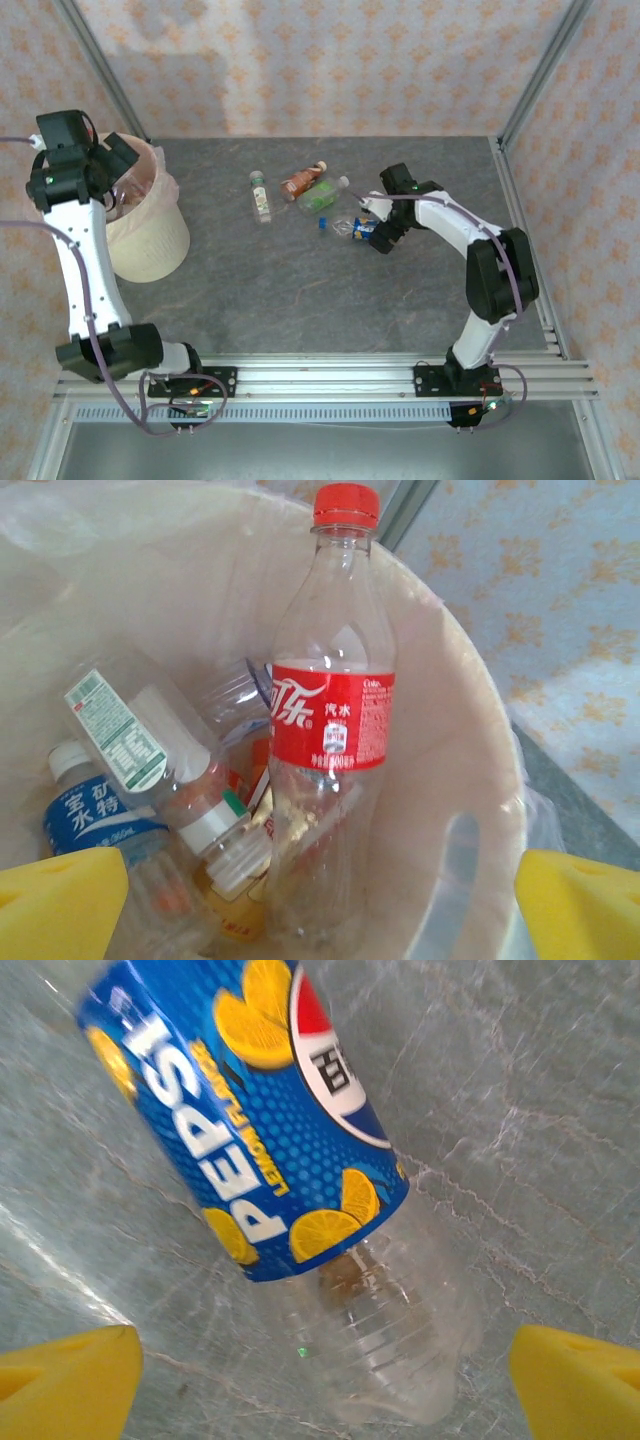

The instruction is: Put the plastic bottles in the bin

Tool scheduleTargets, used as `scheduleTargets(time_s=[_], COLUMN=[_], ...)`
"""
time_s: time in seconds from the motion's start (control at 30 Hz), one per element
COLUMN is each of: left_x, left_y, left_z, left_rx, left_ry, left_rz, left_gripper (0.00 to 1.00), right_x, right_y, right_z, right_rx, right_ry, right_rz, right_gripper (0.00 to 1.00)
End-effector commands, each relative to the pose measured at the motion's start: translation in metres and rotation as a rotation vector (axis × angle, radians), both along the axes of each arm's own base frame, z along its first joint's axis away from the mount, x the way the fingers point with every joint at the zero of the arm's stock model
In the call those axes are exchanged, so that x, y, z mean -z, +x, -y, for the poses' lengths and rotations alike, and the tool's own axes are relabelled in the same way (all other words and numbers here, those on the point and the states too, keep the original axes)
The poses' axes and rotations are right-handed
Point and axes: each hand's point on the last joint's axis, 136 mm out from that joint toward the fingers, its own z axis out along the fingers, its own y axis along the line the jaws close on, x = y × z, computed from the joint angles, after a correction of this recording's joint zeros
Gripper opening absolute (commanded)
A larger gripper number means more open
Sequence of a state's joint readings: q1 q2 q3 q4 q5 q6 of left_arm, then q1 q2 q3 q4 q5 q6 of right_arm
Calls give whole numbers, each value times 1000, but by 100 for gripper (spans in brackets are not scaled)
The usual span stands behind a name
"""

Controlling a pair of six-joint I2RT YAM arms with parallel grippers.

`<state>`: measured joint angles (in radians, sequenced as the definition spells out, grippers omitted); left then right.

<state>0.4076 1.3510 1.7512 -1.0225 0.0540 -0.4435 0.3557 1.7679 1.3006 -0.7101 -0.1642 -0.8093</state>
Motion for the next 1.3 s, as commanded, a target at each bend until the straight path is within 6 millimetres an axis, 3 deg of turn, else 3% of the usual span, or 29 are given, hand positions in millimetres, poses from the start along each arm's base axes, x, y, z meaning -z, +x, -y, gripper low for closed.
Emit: scheduleTargets(time_s=[0.0,0.13,0.37,0.47,0.57,0.63,0.77,0.97,1.17,1.27], left_x=[-5,-17,-34,-30,-26,-25,-30,-23,-4,-1], left_y=[-17,-39,-104,-98,-75,-63,-46,-20,9,22], left_z=[16,27,-10,-1,25,44,85,159,233,272], left_rx=[54,64,-238,-195,-50,39,204,436,642,777], left_ry=[0,18,203,160,41,-32,-79,-182,-244,-314], left_rz=[31,84,33,53,125,179,279,318,325,371], left_gripper=[100,100,100,100,100,100,100,100,100,100], right_x=[10,27,44,51,49,38,-1,-81,-133,-147], right_y=[-7,1,0,-3,-4,-3,-1,0,1,-2], right_z=[14,16,11,9,7,1,-19,-63,-104,-121], right_rx=[-48,-64,-65,-58,-38,-24,16,67,219,311], right_ry=[-89,-116,-95,-87,-62,-13,153,507,796,901], right_rz=[-74,-58,-84,-71,-39,-2,80,212,186,123], right_gripper=[93,91,87,81,58,50,39,33,33,33])
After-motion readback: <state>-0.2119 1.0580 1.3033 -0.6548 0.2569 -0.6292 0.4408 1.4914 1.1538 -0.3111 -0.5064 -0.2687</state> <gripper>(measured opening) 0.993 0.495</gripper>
